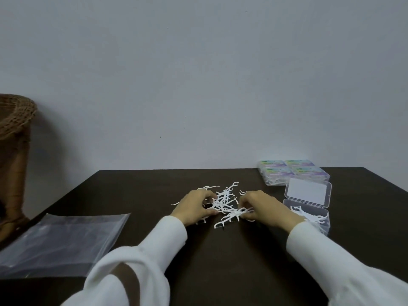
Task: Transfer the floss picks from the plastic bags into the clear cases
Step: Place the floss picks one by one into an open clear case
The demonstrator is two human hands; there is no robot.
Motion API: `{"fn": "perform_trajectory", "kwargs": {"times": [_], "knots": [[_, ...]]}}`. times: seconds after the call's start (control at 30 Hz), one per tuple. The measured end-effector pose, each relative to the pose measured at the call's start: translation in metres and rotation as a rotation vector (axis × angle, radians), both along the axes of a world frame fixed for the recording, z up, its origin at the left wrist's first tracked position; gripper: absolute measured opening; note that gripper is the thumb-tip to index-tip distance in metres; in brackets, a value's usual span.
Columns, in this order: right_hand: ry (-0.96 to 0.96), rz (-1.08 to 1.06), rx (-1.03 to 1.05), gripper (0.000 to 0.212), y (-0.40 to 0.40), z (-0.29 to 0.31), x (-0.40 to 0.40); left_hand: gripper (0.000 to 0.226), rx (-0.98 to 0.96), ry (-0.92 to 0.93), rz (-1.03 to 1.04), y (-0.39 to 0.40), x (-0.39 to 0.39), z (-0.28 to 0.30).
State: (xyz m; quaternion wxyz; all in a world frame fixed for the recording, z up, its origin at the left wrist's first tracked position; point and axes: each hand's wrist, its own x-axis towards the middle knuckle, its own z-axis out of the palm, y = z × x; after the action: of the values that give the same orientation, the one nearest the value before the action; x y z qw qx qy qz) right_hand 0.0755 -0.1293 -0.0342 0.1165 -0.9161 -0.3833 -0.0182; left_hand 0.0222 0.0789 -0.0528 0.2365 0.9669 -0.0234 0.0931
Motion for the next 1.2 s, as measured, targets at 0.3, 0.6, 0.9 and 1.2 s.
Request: {"fn": "perform_trajectory", "kwargs": {"times": [0.3, 0.6, 0.9, 1.2], "knots": [[-0.079, 0.014, -0.007, 0.017, -0.004, 0.003, -0.005, 0.043, 0.221, -0.100, -0.081, -0.009, -0.003, 0.002], [-0.037, 0.054, 0.019, 0.014, -0.002, 0.003, -0.006, 0.031, 0.380, -0.167, -0.128, -0.013, -0.005, 0.004], [0.013, 0.027, 0.153, 0.013, -0.017, 0.005, 0.003, 0.020, 0.762, -0.363, -0.153, -0.017, -0.007, -0.001], [0.014, -0.068, 0.436, 0.007, -0.050, 0.016, 0.005, 0.026, 0.529, -0.632, 0.050, -0.030, -0.002, 0.016]]}}
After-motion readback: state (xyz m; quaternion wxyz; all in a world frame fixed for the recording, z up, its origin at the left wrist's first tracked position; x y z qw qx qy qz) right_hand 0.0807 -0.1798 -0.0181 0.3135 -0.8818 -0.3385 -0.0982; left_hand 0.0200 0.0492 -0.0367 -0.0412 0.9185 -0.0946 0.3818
